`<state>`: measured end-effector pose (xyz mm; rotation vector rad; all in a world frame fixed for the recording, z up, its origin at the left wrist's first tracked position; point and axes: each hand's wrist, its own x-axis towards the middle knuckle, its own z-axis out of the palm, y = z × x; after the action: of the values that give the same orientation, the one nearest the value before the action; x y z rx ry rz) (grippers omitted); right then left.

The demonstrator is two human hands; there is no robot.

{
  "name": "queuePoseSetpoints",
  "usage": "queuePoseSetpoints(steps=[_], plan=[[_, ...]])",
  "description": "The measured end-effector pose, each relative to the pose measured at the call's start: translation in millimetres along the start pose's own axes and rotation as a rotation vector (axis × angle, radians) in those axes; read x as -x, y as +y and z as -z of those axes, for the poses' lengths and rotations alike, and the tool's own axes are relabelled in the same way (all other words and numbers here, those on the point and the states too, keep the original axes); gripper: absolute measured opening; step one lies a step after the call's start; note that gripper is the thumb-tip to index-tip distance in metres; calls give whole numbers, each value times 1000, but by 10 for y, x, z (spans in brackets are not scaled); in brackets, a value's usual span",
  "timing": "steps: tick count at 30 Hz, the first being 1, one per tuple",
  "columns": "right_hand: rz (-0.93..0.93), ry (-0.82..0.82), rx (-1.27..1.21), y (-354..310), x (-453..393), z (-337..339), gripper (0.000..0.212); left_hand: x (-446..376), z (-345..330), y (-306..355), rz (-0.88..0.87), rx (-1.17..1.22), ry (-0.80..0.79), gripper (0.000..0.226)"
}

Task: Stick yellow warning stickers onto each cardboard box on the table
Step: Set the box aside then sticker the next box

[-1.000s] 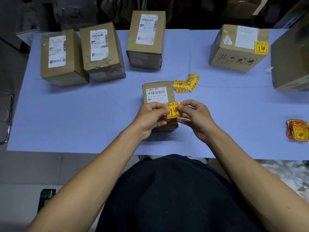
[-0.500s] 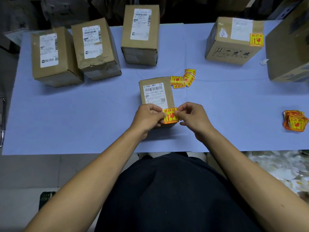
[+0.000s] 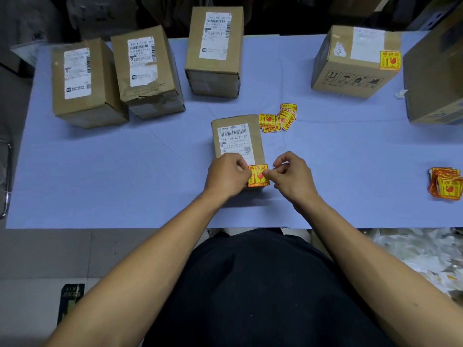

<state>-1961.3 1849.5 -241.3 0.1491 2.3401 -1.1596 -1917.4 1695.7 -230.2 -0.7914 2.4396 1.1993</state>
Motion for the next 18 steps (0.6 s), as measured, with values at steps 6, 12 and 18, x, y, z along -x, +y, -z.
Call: queuePoseSetpoints(steps=[6,12,18], plan=[[89,41,104,18,-16,-15,26,-10,-7,-8,-17,-11,1,6],[114,31,164,16,-48,-19,29,-12,-8,-32,-34,-27,-2,6],[113,-5,165,42,-84,-1,31,-33,-24,-47,-116,-207,47,13]])
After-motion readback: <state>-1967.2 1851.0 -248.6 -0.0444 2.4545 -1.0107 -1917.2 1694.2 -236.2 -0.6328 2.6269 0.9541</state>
